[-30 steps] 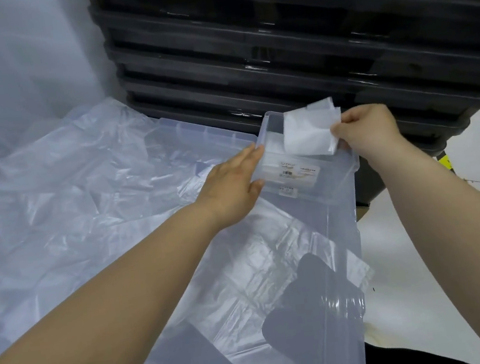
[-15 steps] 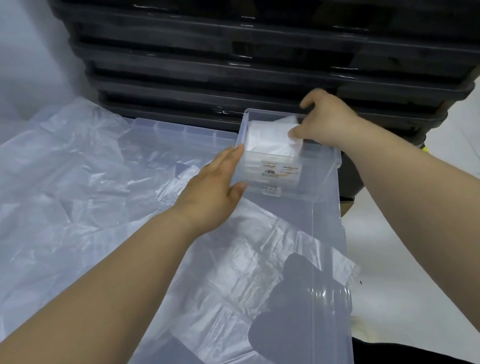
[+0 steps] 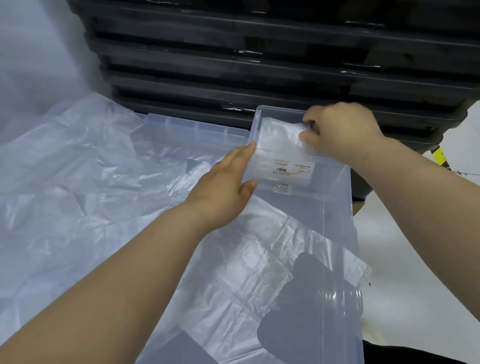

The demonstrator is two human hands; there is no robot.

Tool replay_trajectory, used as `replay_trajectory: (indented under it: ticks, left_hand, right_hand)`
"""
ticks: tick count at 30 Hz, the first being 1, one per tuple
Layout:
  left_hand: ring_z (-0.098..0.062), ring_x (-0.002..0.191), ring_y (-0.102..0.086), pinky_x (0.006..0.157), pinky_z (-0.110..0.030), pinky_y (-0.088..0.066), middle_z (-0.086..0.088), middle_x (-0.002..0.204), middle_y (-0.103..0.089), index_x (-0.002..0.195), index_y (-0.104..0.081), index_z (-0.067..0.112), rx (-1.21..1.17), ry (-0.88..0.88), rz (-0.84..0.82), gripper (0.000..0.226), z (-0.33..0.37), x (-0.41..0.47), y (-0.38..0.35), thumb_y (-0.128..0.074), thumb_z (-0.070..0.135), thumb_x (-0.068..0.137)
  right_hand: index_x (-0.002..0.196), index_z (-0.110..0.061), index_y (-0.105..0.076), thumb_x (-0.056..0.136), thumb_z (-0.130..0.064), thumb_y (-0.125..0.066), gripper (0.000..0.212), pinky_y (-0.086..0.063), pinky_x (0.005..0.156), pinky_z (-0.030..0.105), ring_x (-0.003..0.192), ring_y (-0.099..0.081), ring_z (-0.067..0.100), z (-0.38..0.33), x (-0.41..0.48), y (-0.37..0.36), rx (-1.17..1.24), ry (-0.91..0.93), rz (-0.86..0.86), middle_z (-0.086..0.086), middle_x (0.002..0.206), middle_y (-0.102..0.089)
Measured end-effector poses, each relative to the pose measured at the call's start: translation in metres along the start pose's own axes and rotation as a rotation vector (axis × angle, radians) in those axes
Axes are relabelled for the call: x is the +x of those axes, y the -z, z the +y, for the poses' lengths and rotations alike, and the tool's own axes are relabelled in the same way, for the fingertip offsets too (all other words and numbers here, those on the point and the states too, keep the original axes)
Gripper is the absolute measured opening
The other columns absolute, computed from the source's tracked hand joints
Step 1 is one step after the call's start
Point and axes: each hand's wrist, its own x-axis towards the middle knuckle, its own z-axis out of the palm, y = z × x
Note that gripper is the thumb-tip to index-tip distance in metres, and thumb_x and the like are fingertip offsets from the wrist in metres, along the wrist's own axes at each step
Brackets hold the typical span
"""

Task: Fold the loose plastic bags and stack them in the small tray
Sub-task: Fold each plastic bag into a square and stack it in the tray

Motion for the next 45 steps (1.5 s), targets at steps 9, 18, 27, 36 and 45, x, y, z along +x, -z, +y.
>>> replay_trajectory:
  ticks: [9, 18, 27, 36, 45]
  left_hand:
    - [-0.012, 0.141, -0.014, 0.11, -0.026, -0.019, 0.01, 0.155, -0.007, 0.148, -0.005, 0.03, 0.015, 0.0, -0.022, 0.059, -0.001, 0.002, 0.002, -0.038, 0.023, 0.099]
    - [-0.01, 0.138, -0.023, 0.103, -0.016, -0.02, 0.009, 0.153, -0.016, 0.146, -0.02, 0.027, 0.2, 0.002, -0.001, 0.05, -0.024, -0.042, 0.027, -0.037, 0.023, 0.099]
    - [-0.004, 0.141, -0.014, 0.106, -0.014, -0.017, 0.009, 0.155, 0.005, 0.145, -0.006, 0.035, 0.521, 0.094, -0.29, 0.084, -0.076, -0.164, 0.017, -0.018, 0.066, 0.069]
    - [-0.01, 0.066, -0.068, 0.047, -0.017, -0.048, 0.008, 0.085, -0.072, 0.078, -0.075, 0.027, 0.632, -0.133, 0.137, 0.047, -0.095, -0.163, -0.003, -0.038, 0.053, 0.065]
    - [-0.012, 0.061, -0.066, 0.045, -0.021, -0.049, 0.006, 0.082, -0.071, 0.077, -0.075, 0.026, 0.621, -0.229, 0.198, 0.047, -0.105, -0.153, -0.002, -0.049, 0.06, 0.057]
  right_hand:
    - [0.114, -0.018, -0.061, 0.088, -0.008, -0.055, 0.028, -0.045, 0.079, 0.027, 0.087, -0.052, 0.013, -0.015, 0.009, -0.004, 0.53, -0.013, -0.115, -0.005, 0.093, -0.052]
    - [0.118, -0.016, -0.059, 0.09, -0.016, -0.054, 0.028, -0.039, 0.084, 0.025, 0.106, -0.053, 0.018, -0.027, 0.015, -0.003, 0.563, -0.025, -0.209, 0.002, 0.116, -0.058]
    - [0.122, -0.014, -0.057, 0.092, -0.021, -0.052, 0.031, -0.032, 0.094, 0.022, 0.119, -0.047, 0.018, -0.076, -0.075, 0.018, 0.525, 0.251, -0.051, 0.001, 0.128, -0.055]
    - [0.139, -0.018, -0.034, 0.086, -0.046, -0.056, 0.064, -0.024, 0.103, 0.022, 0.131, -0.031, 0.015, -0.143, -0.157, -0.018, 0.388, 0.479, -0.402, -0.001, 0.143, -0.036]
    - [0.076, -0.008, -0.071, 0.048, -0.027, -0.062, 0.036, -0.05, 0.061, 0.015, 0.077, -0.071, 0.014, -0.156, -0.176, -0.042, 0.304, 0.403, -0.105, 0.004, 0.085, -0.072]
